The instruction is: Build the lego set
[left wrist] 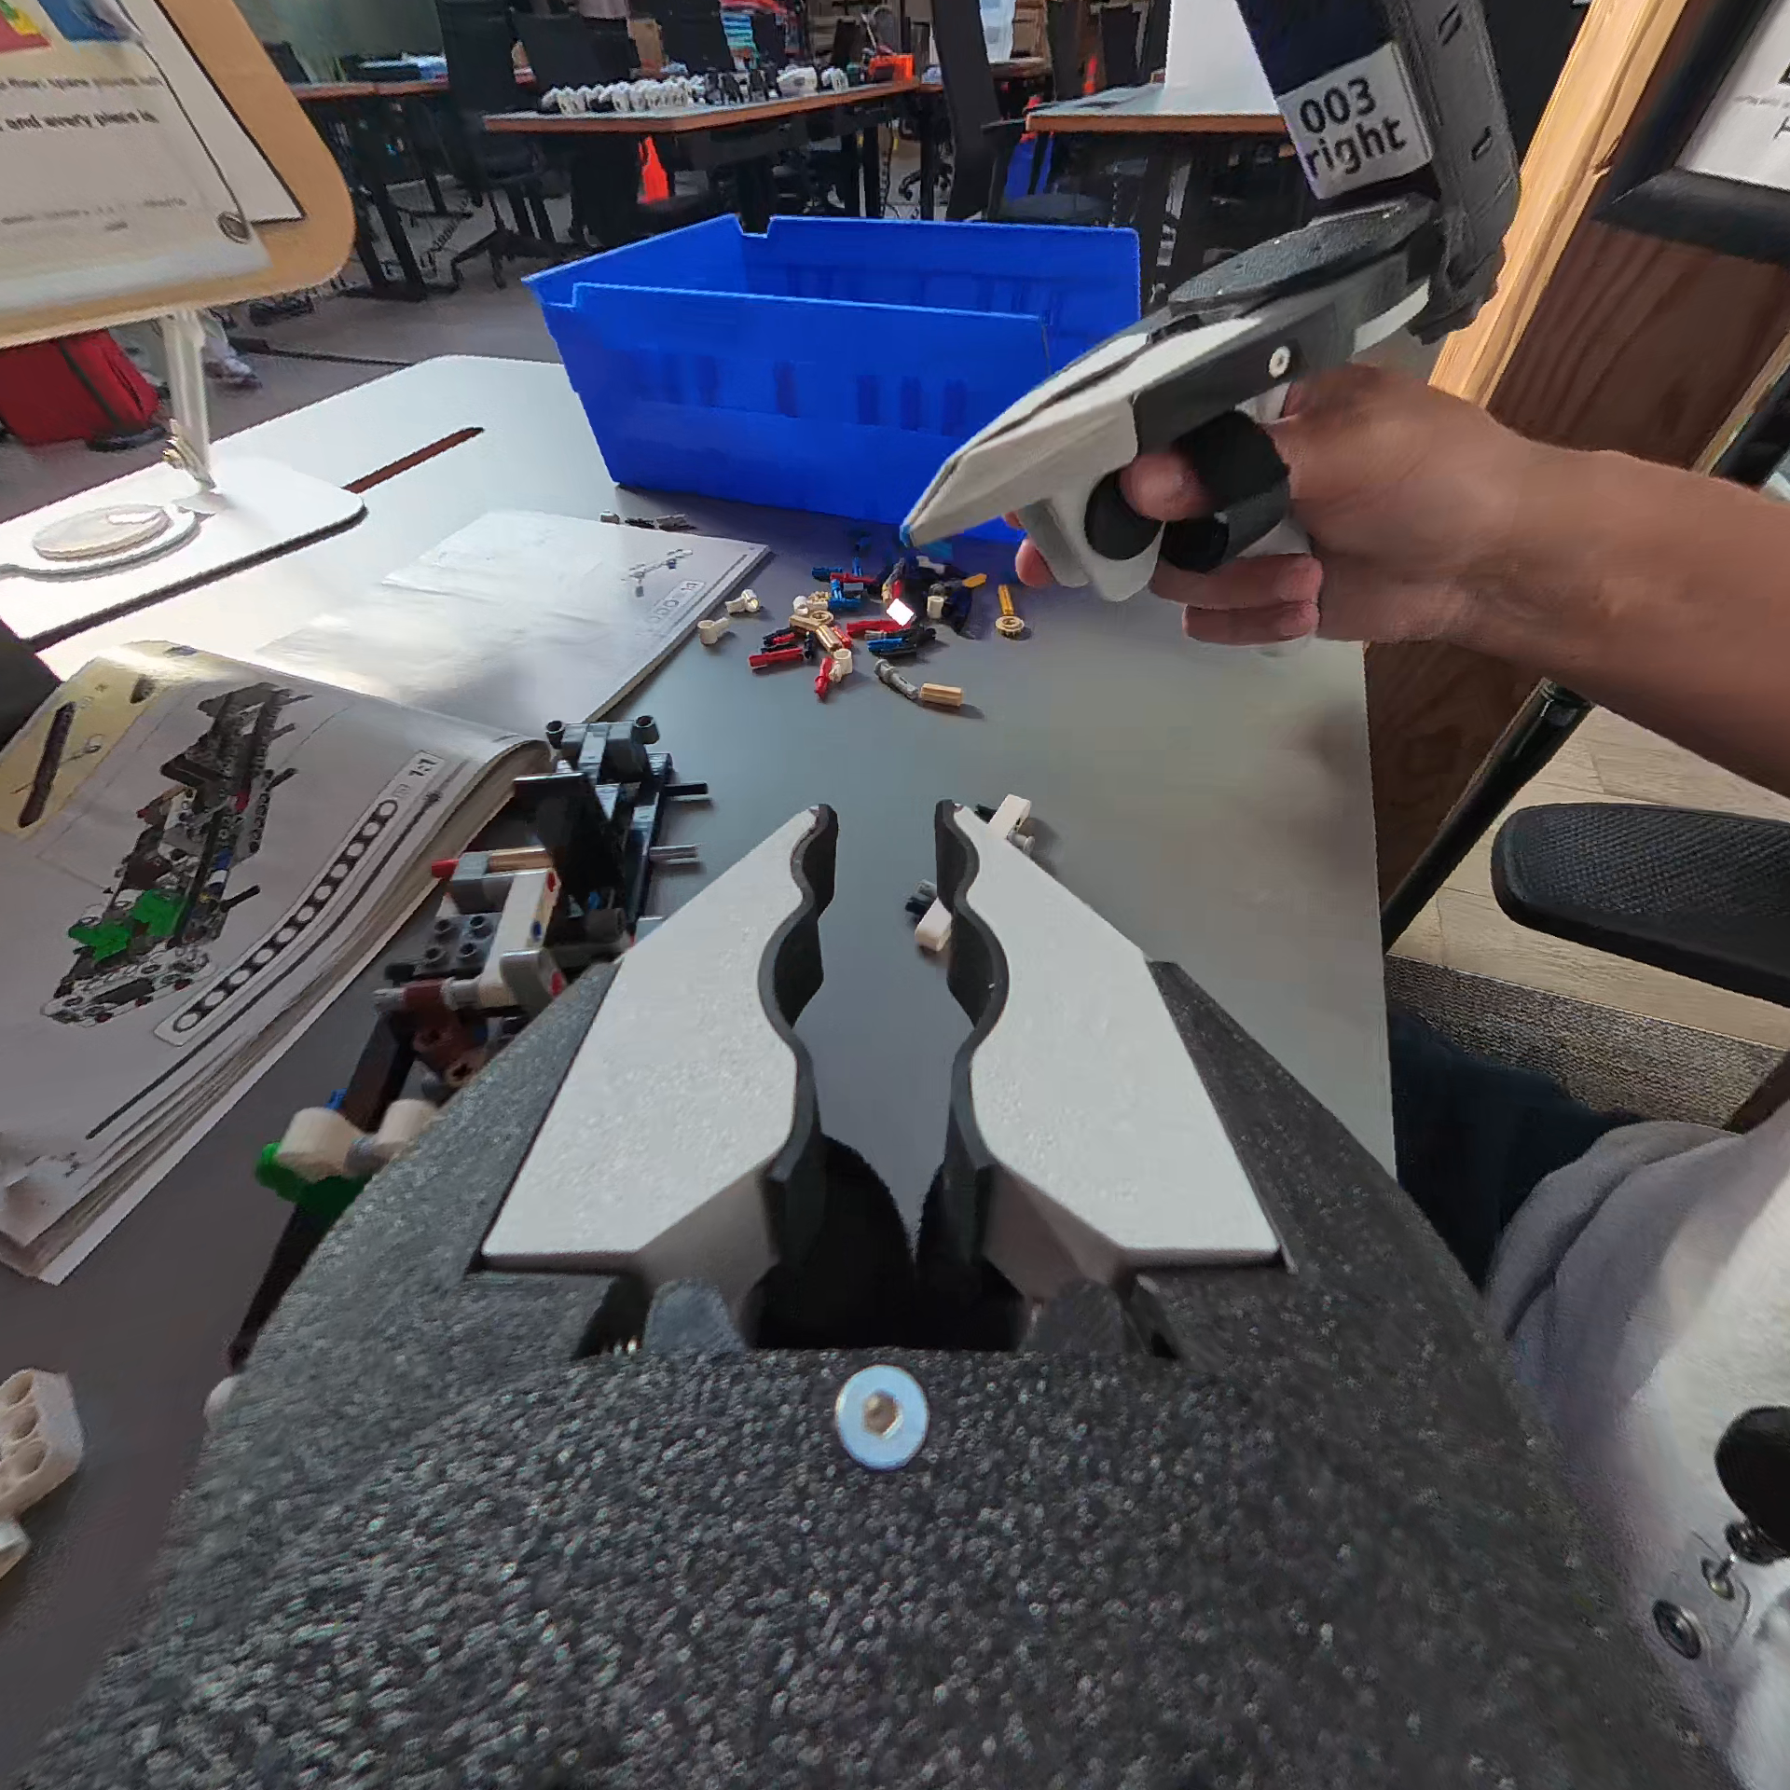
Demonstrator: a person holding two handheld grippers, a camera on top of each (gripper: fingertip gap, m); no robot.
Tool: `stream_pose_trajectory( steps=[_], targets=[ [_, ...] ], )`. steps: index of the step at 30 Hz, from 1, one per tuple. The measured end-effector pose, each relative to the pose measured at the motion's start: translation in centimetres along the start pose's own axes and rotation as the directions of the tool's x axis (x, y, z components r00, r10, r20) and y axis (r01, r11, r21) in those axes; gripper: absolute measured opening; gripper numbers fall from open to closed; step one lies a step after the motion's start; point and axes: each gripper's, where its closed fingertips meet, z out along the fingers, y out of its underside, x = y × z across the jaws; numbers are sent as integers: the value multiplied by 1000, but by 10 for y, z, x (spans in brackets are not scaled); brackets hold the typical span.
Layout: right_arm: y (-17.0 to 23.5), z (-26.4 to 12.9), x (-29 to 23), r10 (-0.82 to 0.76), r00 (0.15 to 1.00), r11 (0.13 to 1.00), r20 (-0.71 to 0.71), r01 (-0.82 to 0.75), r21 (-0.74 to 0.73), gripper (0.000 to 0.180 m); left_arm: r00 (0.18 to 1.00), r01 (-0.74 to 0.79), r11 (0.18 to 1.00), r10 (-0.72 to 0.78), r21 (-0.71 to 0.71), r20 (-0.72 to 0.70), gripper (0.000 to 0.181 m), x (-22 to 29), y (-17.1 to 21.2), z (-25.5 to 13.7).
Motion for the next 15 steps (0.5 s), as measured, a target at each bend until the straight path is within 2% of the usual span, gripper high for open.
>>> stream_pose_trajectory(
  steps=[2, 5, 10, 15],
  targets=[
    [-20, 6, -35, 147, 975, 979, 169, -168, 119, 3, 1000, 6, 999, -5, -38, 14, 22, 7, -1, 18],
    [-24, 18, -64, 247, 923, 941, 294, -301, 155, 3, 999, 22, 1000, -23, 11, 42, 20, 9, -12, 32],
    [-10, 33, -86, 301, 885, 924, 354, -362, 120, 3, 995, 101, 991, -103, 90, 11, 15, 8, -25, 29],
    [-4, 36, -88, 333, 872, 912, 359, -395, 112, 3, 998, 52, 997, -53, 63, 16, 13, 9, -18, 25]
  ],
)
